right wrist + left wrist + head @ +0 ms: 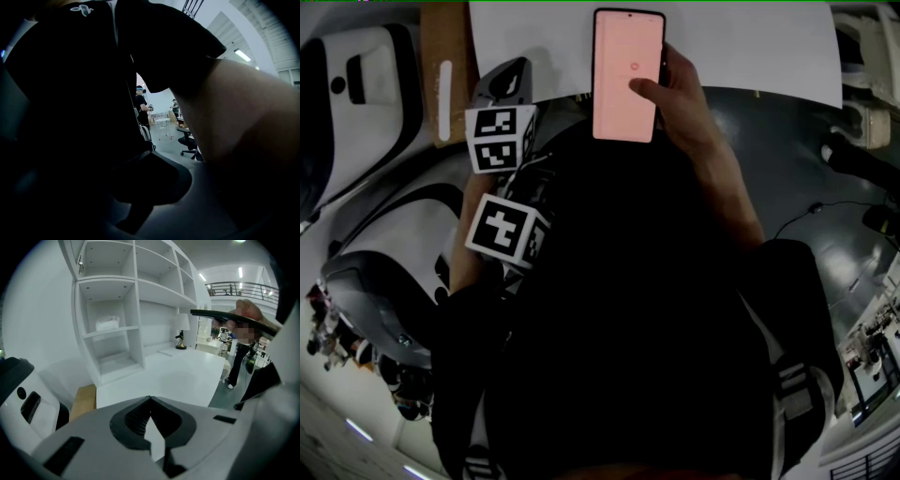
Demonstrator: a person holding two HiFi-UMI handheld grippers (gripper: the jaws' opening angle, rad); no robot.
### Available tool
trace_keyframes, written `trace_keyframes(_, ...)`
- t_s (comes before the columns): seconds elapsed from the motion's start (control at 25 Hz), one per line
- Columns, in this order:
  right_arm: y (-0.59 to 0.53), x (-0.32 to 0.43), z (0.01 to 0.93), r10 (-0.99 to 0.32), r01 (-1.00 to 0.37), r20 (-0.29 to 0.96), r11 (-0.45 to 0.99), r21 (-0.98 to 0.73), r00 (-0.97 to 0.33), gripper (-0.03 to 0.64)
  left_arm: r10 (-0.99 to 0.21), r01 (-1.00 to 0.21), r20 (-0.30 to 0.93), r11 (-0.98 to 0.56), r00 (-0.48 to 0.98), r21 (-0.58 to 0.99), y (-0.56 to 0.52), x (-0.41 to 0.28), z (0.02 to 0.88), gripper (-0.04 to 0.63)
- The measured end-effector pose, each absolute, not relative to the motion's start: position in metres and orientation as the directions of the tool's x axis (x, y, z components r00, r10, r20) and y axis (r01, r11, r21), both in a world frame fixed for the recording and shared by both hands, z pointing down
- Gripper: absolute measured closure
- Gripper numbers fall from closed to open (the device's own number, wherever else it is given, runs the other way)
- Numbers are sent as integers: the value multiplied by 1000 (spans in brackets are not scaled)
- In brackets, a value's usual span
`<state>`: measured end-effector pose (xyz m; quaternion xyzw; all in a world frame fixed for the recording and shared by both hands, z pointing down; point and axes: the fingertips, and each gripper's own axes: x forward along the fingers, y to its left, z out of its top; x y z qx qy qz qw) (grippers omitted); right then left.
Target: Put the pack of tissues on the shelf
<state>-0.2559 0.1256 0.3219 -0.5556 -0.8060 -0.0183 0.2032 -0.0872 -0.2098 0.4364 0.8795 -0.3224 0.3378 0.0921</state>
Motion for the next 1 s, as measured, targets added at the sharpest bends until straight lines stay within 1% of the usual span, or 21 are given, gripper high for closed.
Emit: trace_keyframes(1.0, 131, -253, 321, 885, 897, 345, 395, -198, -313, 601, -492, -611, 656, -790, 573, -59, -201, -78, 436, 584)
